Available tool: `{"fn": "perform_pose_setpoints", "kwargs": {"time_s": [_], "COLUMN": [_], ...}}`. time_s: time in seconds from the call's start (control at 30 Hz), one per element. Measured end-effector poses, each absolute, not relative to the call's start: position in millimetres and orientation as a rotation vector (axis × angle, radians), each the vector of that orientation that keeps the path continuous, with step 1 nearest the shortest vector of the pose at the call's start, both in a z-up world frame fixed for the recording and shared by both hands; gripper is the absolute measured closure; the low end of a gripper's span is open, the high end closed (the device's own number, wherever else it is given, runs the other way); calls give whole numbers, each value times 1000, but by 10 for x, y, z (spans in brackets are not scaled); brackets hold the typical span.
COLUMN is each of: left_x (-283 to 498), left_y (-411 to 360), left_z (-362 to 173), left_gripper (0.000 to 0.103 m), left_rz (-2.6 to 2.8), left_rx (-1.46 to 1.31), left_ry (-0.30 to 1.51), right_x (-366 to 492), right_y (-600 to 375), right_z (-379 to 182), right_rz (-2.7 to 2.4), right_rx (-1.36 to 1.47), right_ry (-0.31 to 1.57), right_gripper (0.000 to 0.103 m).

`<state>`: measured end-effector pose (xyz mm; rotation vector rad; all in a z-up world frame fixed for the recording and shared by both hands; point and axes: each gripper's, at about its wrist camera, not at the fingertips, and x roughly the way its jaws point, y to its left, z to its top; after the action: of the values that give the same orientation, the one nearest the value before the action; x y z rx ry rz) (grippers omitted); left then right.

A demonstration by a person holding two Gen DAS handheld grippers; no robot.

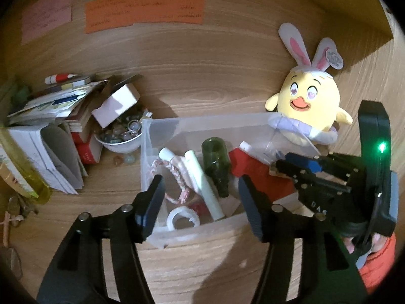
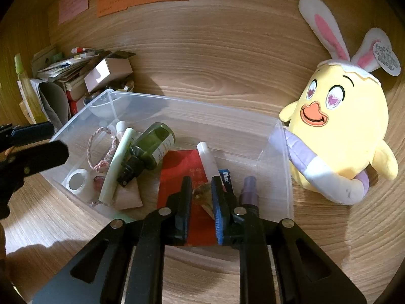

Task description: Organize objects

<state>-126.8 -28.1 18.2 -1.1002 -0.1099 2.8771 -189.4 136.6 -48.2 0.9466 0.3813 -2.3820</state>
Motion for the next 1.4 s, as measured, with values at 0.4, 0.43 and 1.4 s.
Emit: {"fn": "perform_pose_setpoints", "kwargs": {"time_s": [0.4,0.43,1.4], "left_x": [-1020,-990,-624], "left_y": [-360,-357,-449], "left_z": [309,336,149], "left_gripper": [27,26,6], "left_rz": [2911,2916,2894], "left_rx": [-1043,-1028,-1036], "left_ry": [-124,-122,-207], "right_x": [-1641,-1611,-856], "right_y": [1461,1473,1788], "right_z": [-222,-199,-55], "right_rz": [-2393,-2397,-2440], "right_rx": [856,845,754], "right_ry": [363,361,299], "right_gripper": [40,39,1]}}
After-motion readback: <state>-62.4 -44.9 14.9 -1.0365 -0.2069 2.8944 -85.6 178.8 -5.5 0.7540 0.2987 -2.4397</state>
